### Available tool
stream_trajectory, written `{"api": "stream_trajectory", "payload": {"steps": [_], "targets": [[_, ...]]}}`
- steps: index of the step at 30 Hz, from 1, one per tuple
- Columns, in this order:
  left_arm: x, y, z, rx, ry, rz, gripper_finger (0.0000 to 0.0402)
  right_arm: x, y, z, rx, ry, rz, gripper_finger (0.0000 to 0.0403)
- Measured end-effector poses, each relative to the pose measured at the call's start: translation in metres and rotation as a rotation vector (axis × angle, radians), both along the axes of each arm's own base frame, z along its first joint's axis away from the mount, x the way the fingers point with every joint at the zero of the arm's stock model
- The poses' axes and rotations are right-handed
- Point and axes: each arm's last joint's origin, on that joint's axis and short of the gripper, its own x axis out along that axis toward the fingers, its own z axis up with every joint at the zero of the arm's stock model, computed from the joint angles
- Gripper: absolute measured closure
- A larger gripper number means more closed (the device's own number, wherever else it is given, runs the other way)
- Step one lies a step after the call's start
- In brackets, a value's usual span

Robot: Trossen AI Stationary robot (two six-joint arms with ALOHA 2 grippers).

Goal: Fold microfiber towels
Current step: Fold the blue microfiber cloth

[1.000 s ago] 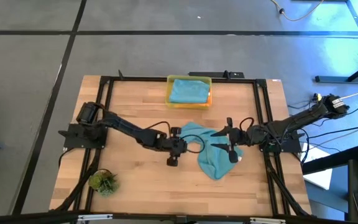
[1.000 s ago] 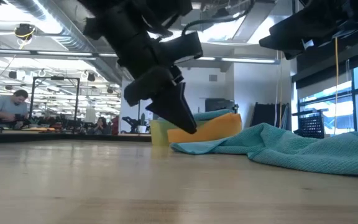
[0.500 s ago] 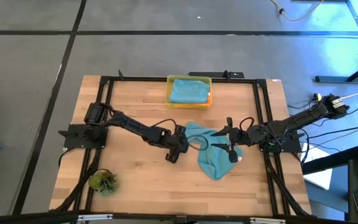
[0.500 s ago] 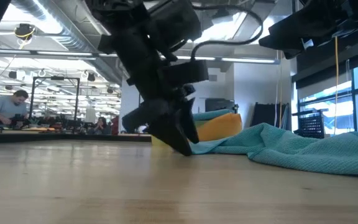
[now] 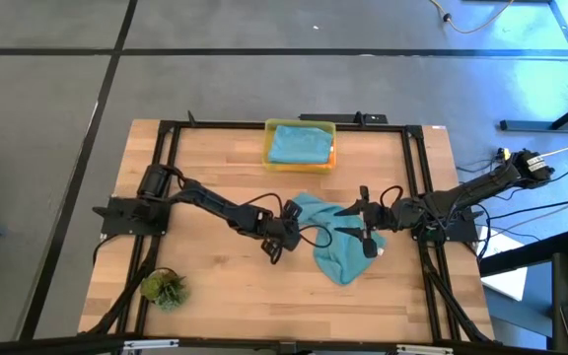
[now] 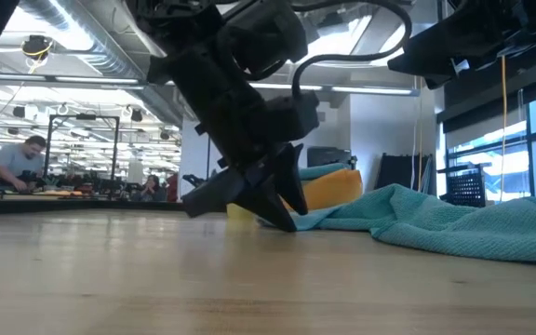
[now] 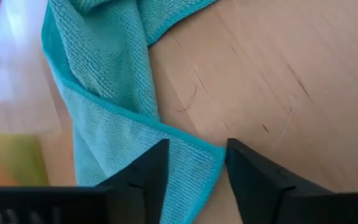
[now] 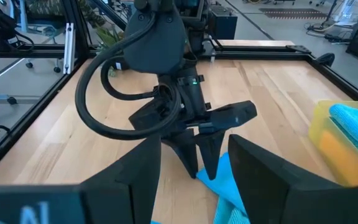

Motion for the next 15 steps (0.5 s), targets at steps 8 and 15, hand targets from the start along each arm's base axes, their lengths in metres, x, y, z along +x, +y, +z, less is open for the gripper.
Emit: {"api": "stream_trajectory", "payload": {"steps": [8,15], "targets": [[-0.0018,-0.0006,-0.0038,0.012,0.01,0.016,0.0373,0.0,0.0,-0.0002,-0.001,0.002,0.0,0.0213],[-0.0063,0.0031,0.0037,0.084,-0.015,0.13,0.0401,0.0,0.0,-0.0004,-0.002,0.004,0.001,0.0213]]}}
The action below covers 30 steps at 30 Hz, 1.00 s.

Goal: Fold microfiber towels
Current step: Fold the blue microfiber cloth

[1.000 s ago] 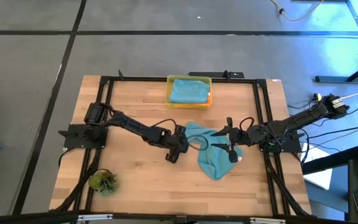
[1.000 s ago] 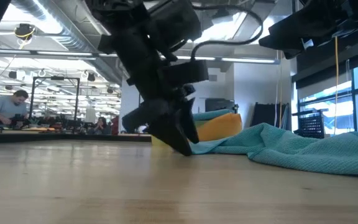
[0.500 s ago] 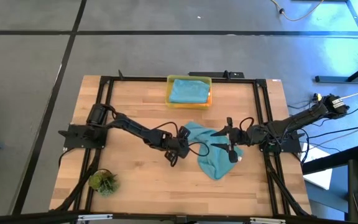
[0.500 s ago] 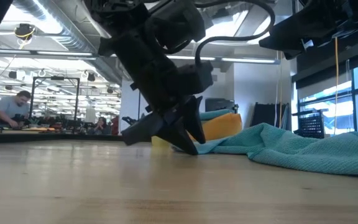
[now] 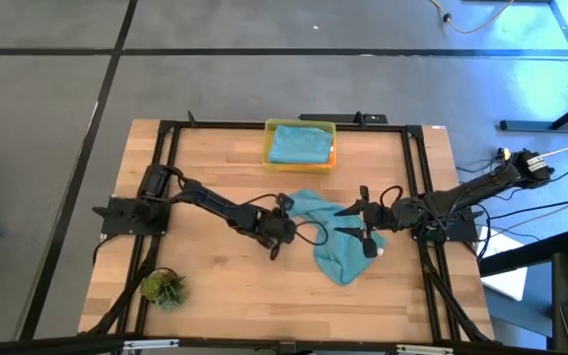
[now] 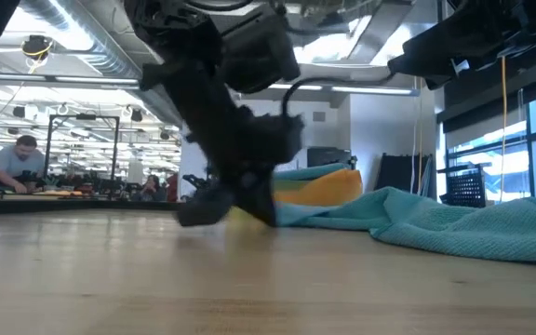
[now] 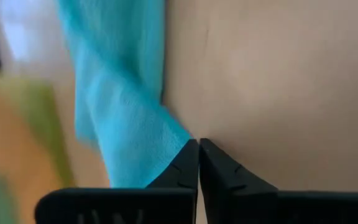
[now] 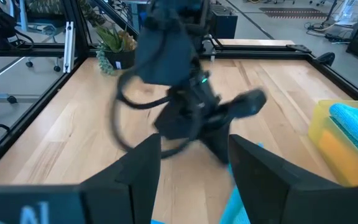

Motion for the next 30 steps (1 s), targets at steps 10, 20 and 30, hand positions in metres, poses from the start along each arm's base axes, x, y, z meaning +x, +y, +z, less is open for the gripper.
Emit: {"api": "stream_trajectory", "payload": {"steps": [10,20,30], "targets": [[-0.013,-0.002,0.08,0.023,-0.228,0.054,0.0401,0.001,0.004,-0.003,-0.007,0.025,0.109,0.0213],[-0.035,-0.009,0.144,0.053,-0.429,0.078,0.0401,0.008,0.004,-0.014,-0.039,0.072,0.063,0.0213],[-0.042,-0.014,0.154,0.045,-0.441,0.067,0.0401,-0.017,-0.016,-0.022,0.147,0.362,-0.156,0.0213]]}}
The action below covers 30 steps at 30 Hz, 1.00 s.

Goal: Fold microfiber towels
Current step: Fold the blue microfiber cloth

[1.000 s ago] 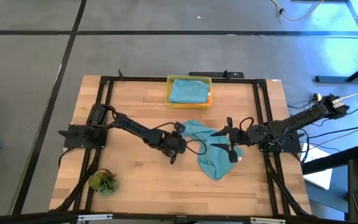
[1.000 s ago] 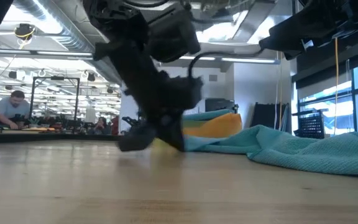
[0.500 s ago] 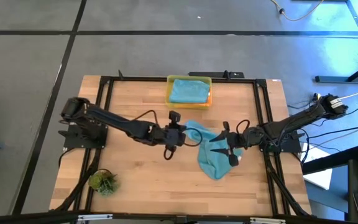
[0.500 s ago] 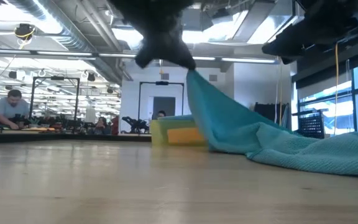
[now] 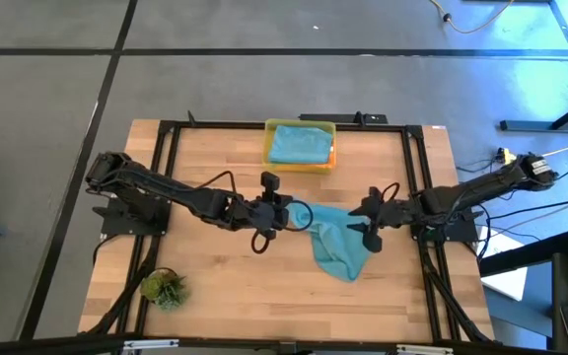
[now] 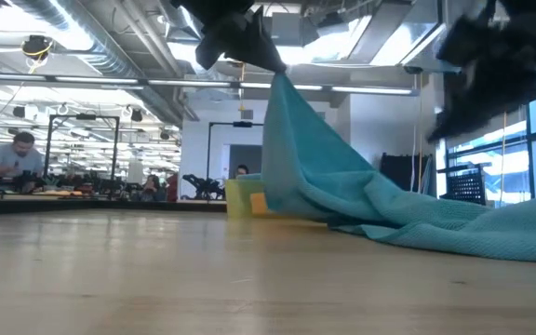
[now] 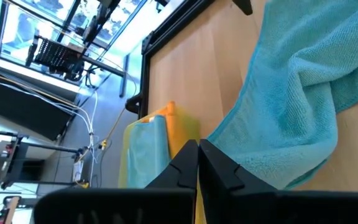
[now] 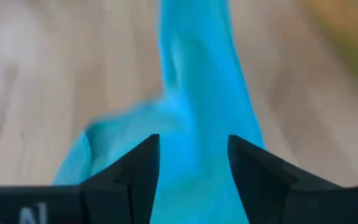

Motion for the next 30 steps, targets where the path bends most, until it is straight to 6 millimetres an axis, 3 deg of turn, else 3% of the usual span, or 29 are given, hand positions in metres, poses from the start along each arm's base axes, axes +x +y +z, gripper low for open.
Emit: {"api": "stream_trajectory", "payload": {"steps": [6,14,23,30], "targets": [[0.0,0.0,0.0,0.0,0.001,0.006,0.0401,-0.012,-0.015,-0.018,0.268,0.247,-0.111,0.0213],[-0.002,-0.002,-0.001,0.003,0.016,0.003,0.0402,-0.03,-0.039,-0.032,0.389,0.467,-0.36,0.0213],[-0.004,-0.004,-0.003,0.002,0.035,-0.002,0.0401,-0.035,-0.047,-0.042,0.471,0.512,-0.297,0.0213],[-0.004,-0.006,-0.003,-0.006,0.036,0.0,0.0401,-0.041,-0.047,-0.063,0.539,0.51,-0.242,0.0213]]}}
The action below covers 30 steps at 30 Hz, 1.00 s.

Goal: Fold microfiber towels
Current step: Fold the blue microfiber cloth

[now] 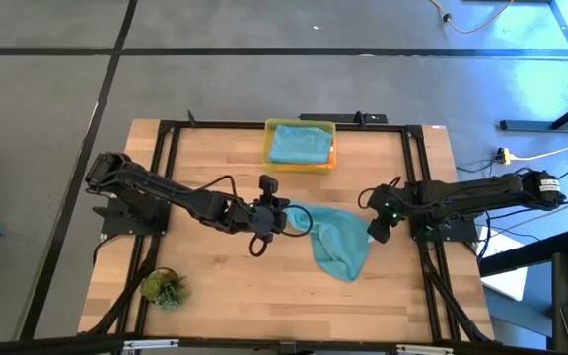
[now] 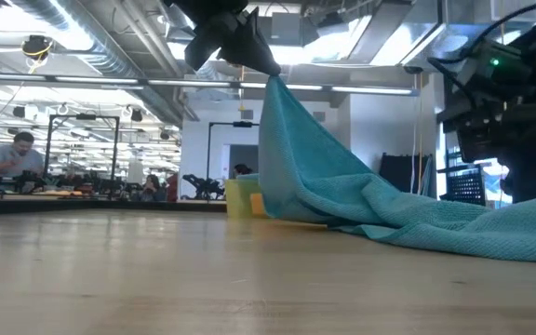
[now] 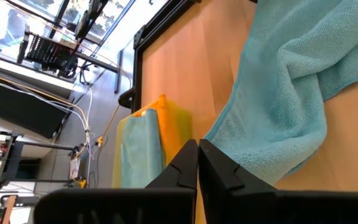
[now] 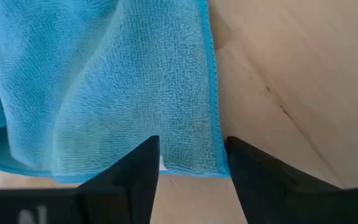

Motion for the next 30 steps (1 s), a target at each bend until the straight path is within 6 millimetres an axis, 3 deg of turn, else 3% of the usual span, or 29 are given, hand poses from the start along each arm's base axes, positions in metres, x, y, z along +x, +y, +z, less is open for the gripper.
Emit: {"api": "stream_trajectory", "payload": {"steps": [5,14,21,25,30], "targets": [[0.0,0.0,0.0,-0.001,0.0,0.0,0.0401,-0.002,0.0,-0.008,0.01,-0.032,0.007,0.0244],[0.0,0.0,0.0,0.0,-0.002,0.002,0.0401,0.005,0.001,-0.002,-0.008,-0.107,0.08,0.0388],[0.0,0.0,0.0,0.01,-0.003,0.012,0.0401,0.011,0.0,0.004,-0.037,-0.165,0.098,0.0398],[-0.003,0.002,0.003,0.068,0.009,0.035,0.0401,0.022,-0.003,0.026,-0.122,-0.216,0.089,0.0399],[-0.011,0.005,0.017,0.1,-0.018,0.059,0.0401,0.037,-0.008,0.079,-0.265,-0.296,0.102,0.0401]]}}
